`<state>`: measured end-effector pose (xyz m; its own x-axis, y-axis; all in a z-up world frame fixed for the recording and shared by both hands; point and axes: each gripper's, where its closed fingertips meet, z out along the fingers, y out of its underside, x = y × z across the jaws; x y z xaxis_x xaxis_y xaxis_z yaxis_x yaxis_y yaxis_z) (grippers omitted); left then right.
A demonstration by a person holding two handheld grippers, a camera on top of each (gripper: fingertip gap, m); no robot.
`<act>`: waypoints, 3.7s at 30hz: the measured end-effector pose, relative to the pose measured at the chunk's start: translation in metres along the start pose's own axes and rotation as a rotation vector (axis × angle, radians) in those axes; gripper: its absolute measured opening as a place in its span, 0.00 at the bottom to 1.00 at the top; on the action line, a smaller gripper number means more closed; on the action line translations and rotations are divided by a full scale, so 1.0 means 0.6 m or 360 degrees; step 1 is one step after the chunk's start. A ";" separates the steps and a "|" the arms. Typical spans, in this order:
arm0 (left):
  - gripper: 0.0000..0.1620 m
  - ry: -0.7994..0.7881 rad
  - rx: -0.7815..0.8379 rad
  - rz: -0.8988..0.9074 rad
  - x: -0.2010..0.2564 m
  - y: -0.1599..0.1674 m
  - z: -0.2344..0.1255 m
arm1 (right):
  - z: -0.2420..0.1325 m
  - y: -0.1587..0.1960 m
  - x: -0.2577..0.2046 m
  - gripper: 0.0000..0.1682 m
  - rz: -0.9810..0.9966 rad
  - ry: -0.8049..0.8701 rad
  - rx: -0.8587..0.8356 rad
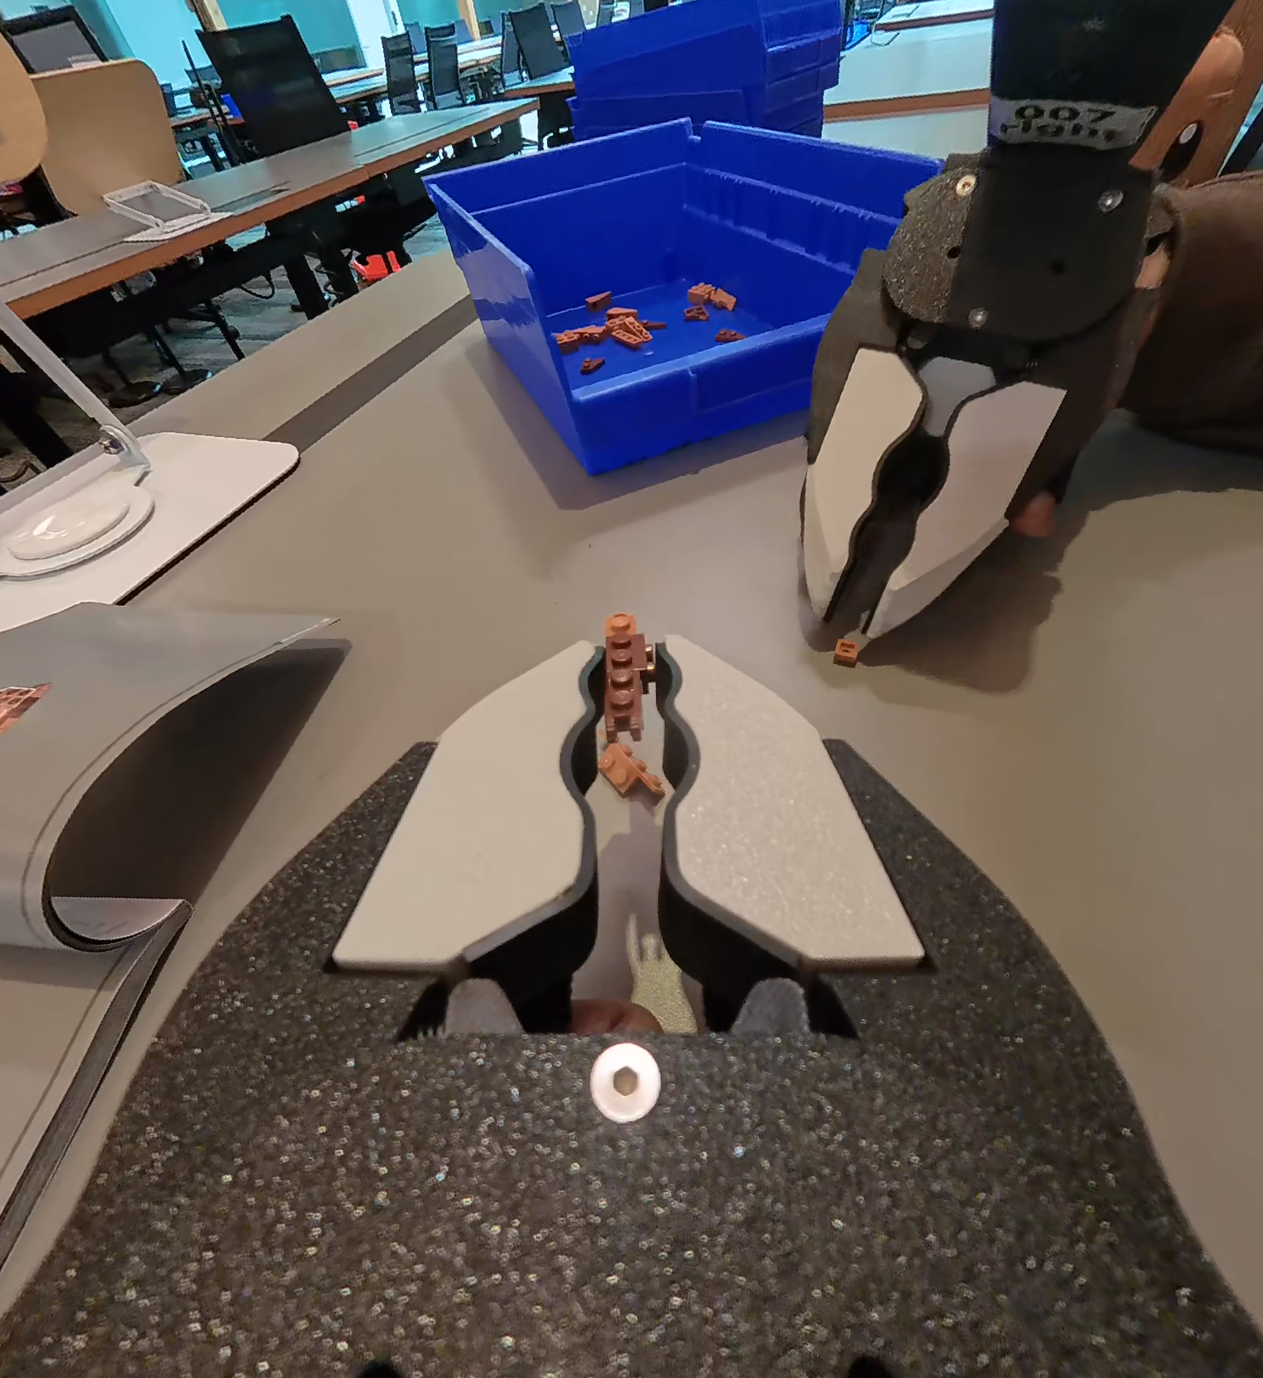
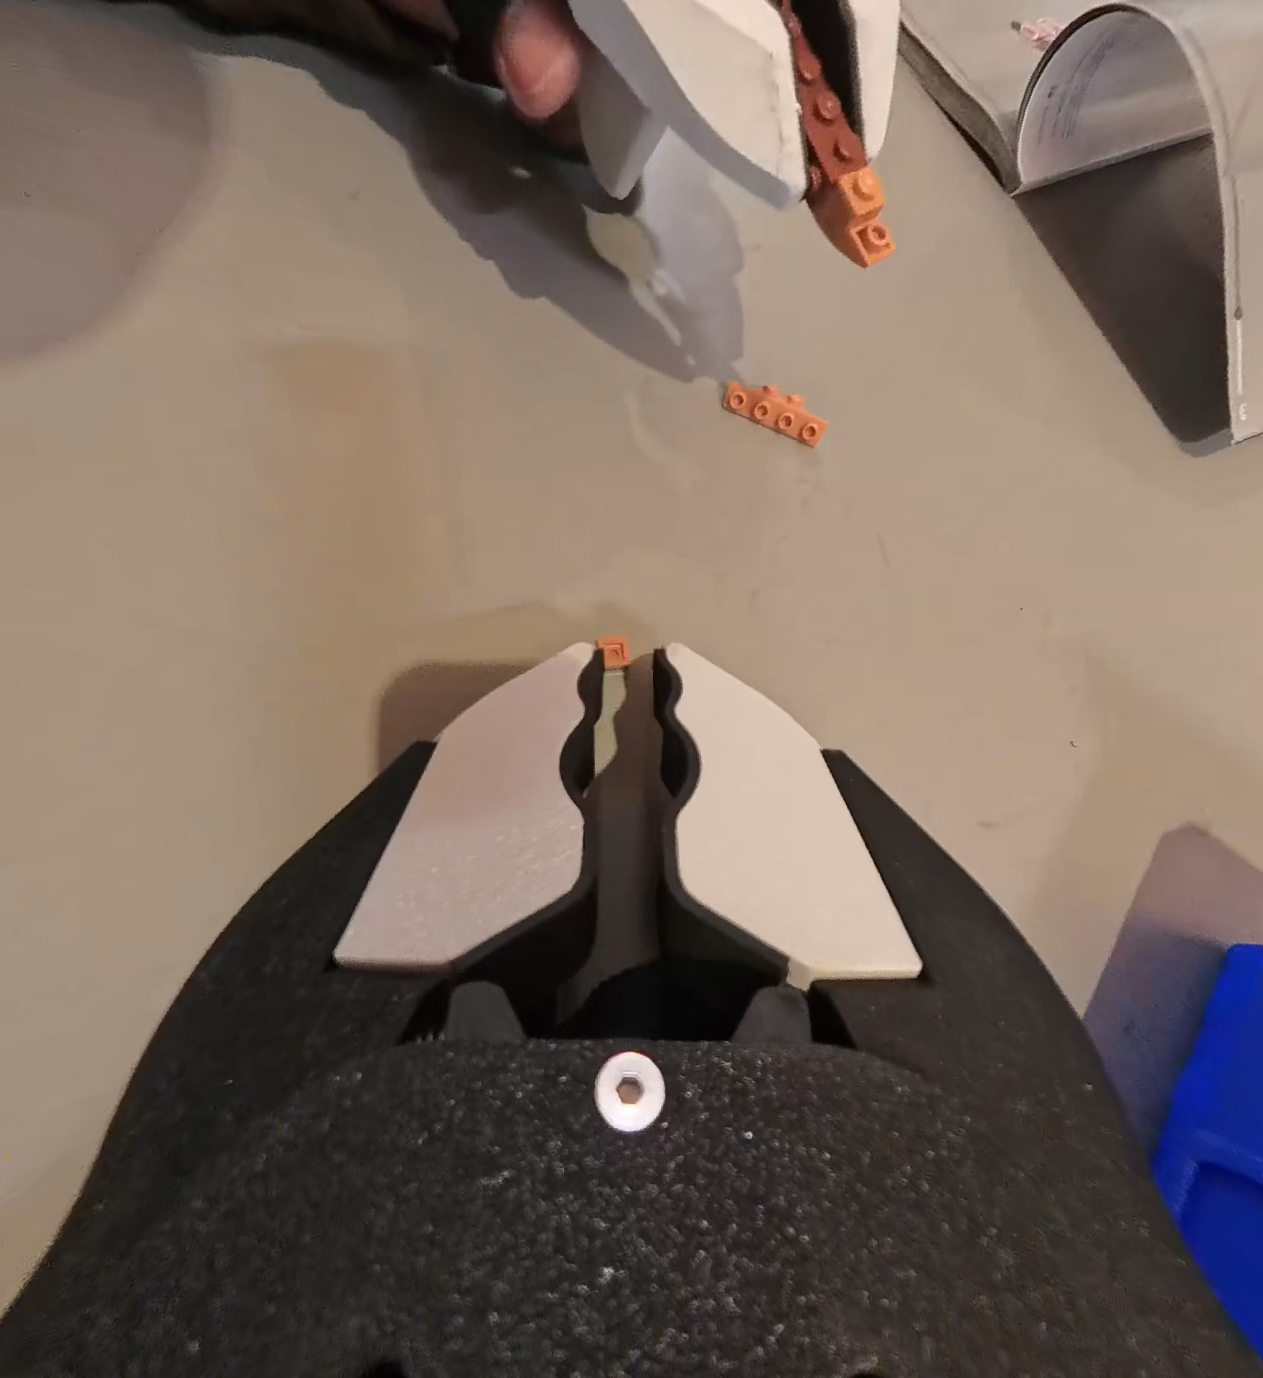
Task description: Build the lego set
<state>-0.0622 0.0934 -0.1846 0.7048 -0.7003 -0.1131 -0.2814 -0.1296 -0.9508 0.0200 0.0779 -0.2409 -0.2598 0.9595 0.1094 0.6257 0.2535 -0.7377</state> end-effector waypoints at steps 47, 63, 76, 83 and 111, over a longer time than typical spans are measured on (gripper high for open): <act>0.07 -0.0157 -0.0059 -0.0094 -0.045 0.015 -0.013 | 0.111 -0.063 0.177 0.12 0.0262 0.0389 -0.0124; 0.07 -0.0138 -0.0034 -0.0088 -0.040 0.011 -0.012 | 0.111 -0.052 0.182 0.06 0.0477 0.0426 -0.0166; 0.08 -0.0087 -0.0005 -0.0108 -0.034 0.007 -0.012 | 0.058 -0.118 0.158 0.04 0.0189 0.0244 0.0185; 0.08 0.0011 0.0037 -0.0041 -0.013 -0.001 -0.009 | 0.013 -0.236 0.057 0.04 -0.0227 -0.0159 0.0408; 0.08 0.0206 0.0150 -0.0025 0.025 -0.020 -0.010 | 0.030 -0.218 0.036 0.05 -0.0285 -0.0272 0.0309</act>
<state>-0.0520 0.0802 -0.1733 0.6174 -0.7839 -0.0655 -0.2043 -0.0794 -0.9757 -0.0809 0.0631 -0.1539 -0.4835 0.8628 0.1477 0.4109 0.3726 -0.8321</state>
